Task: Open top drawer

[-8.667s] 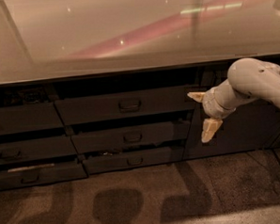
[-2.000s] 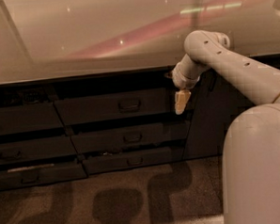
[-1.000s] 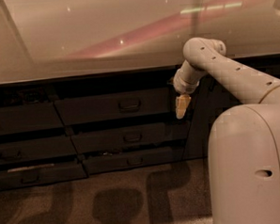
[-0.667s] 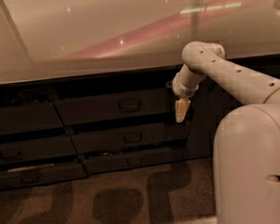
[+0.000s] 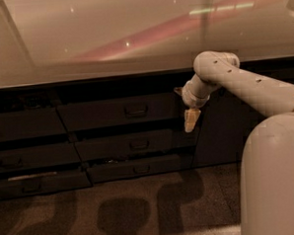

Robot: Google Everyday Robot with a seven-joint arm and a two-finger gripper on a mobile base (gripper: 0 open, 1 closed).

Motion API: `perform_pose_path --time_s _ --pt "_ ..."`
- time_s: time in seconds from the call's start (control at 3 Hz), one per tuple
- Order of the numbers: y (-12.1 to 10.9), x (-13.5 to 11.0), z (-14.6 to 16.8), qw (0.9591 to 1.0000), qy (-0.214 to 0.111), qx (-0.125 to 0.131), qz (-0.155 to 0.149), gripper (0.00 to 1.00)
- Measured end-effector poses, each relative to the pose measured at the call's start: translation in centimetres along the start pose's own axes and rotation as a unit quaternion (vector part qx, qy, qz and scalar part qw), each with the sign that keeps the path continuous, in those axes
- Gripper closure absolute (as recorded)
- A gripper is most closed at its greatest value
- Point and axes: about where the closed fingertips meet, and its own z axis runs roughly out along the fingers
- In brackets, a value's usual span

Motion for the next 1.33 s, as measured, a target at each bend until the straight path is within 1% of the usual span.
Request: perform_pose_path --time_s 0.33,1.33 --pt "0.0 0.0 0.0 1.0 0.0 0.0 0.0 0.19" --pt "0.01 0.0 0.01 1.0 0.0 0.0 0.0 0.89"
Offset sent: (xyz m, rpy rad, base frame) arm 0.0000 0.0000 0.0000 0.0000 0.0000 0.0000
